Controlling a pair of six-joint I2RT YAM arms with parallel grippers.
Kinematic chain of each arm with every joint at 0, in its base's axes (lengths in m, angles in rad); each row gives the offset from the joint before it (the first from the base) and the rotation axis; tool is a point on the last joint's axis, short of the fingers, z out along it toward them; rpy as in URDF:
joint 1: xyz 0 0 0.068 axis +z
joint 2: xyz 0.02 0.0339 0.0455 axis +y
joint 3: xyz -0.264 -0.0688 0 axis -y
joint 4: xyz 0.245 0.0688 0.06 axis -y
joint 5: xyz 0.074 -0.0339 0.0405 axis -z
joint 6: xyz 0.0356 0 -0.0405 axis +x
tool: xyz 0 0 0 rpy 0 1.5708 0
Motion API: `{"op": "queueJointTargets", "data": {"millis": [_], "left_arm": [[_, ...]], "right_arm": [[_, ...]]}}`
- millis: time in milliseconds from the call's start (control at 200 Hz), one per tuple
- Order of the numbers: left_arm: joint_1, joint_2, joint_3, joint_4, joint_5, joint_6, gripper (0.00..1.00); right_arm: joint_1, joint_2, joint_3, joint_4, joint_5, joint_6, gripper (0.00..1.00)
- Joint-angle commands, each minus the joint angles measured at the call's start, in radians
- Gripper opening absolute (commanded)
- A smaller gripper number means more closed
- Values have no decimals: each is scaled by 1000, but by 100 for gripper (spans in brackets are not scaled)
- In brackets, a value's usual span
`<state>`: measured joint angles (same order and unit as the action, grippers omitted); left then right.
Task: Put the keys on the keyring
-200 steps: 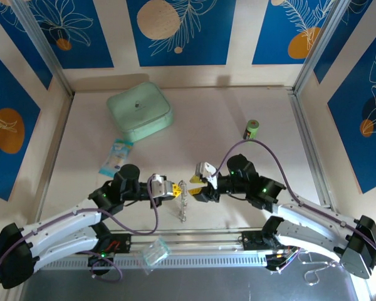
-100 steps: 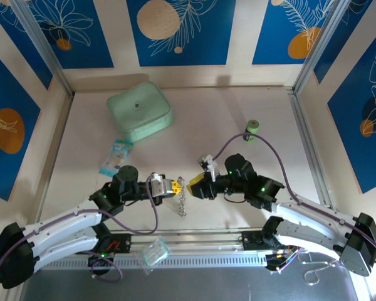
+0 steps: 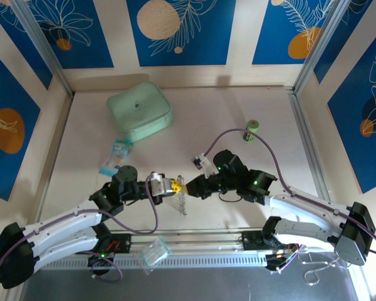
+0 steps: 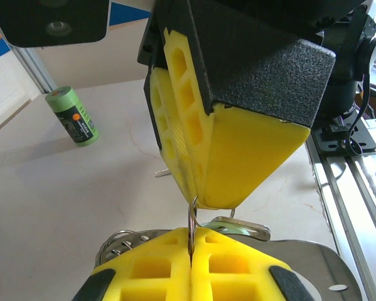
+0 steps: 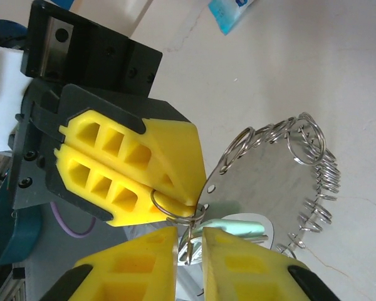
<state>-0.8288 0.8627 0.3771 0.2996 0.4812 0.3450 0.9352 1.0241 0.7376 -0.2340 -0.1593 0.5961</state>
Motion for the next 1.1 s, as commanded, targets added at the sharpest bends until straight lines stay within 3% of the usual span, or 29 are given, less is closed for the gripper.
{"op": "queueJointTargets", "data": {"millis": [0, 355, 520, 1095], "left_arm": [[-2, -15, -9, 44, 4, -15, 0], [-2, -6, -7, 56, 9, -22, 0], [-1, -4, -7, 58, 14, -23, 0], [-1, -4, -7, 70, 40, -24, 0]], "right_arm": [[4, -23, 20, -38, 16, 6, 18], [-15, -34, 14, -39, -32, -13, 15], [-24, -21, 21, -42, -35, -13, 20], [-38, -8, 30, -39, -72, -32, 12]]}}
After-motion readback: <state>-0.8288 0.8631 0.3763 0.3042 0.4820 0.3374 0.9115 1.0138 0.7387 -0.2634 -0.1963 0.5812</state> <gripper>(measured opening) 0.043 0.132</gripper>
